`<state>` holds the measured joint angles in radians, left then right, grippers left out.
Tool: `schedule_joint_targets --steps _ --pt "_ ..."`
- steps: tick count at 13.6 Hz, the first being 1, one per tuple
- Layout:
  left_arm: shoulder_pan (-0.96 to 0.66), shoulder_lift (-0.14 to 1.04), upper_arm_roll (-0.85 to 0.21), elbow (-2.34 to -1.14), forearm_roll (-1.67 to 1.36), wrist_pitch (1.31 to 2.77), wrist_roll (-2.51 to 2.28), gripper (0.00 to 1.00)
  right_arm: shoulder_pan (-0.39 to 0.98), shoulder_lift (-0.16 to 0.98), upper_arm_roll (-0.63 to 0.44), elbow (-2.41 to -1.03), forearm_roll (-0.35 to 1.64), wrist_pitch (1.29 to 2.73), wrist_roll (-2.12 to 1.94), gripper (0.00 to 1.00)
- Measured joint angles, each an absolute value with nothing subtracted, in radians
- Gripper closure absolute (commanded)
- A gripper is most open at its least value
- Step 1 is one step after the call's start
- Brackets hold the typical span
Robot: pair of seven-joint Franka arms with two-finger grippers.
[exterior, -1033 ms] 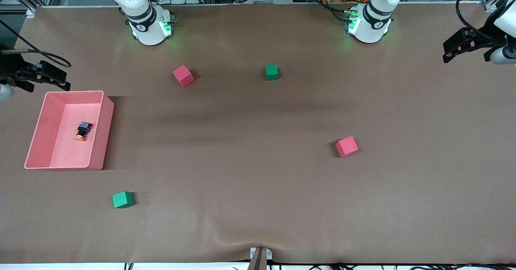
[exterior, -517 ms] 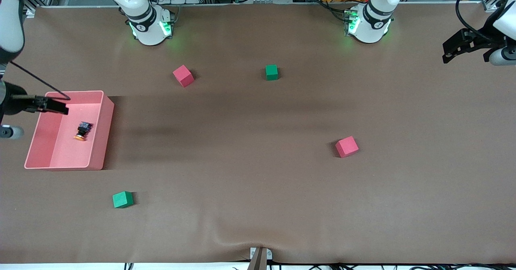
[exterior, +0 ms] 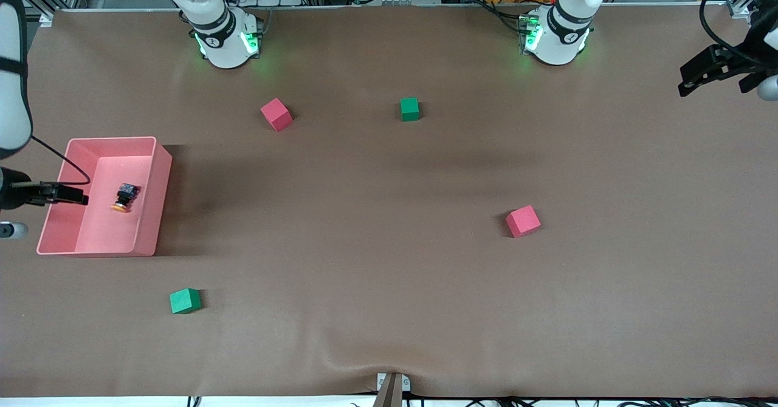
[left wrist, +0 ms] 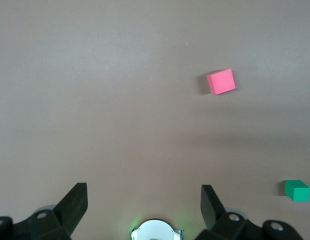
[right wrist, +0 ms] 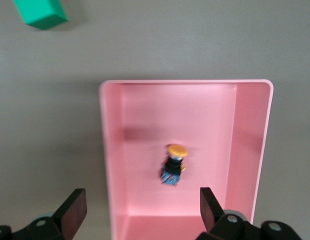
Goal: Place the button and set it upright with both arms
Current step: 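Reach the right gripper into the pink bin and grasp the button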
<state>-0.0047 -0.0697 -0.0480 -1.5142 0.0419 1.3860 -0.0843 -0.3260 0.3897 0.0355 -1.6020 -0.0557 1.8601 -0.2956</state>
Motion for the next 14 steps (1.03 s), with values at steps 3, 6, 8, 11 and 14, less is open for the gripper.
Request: schedule_joint_targets --steps 3,6,8,11,14 --pt "0.000 -0.070 -0.049 -1.518 0.041 1.386 -0.084 0.00 -0.373 0.465 0.035 -1.640 -0.056 1.941 -0.319 0.00" --pt "0.000 -0.070 -0.050 -1.518 0.041 1.386 -0.084 0.00 -0.388 0.528 0.035 -1.654 -0.056 1.988 -0.330 0.00" --pt "0.000 -0.070 -0.050 -1.518 0.041 1.386 -0.084 0.00 -0.389 0.555 0.036 -1.670 -0.056 2.040 -0.362 0.00" --pt "0.000 -0.070 -0.050 -1.518 0.041 1.386 -0.084 0.00 -0.406 0.566 0.036 -1.754 -0.056 2.163 -0.385 0.00" --pt "0.000 -0.070 -0.051 -1.518 0.041 1.386 -0.084 0.00 -0.425 0.571 0.035 -1.816 -0.056 2.207 -0.385 0.00"
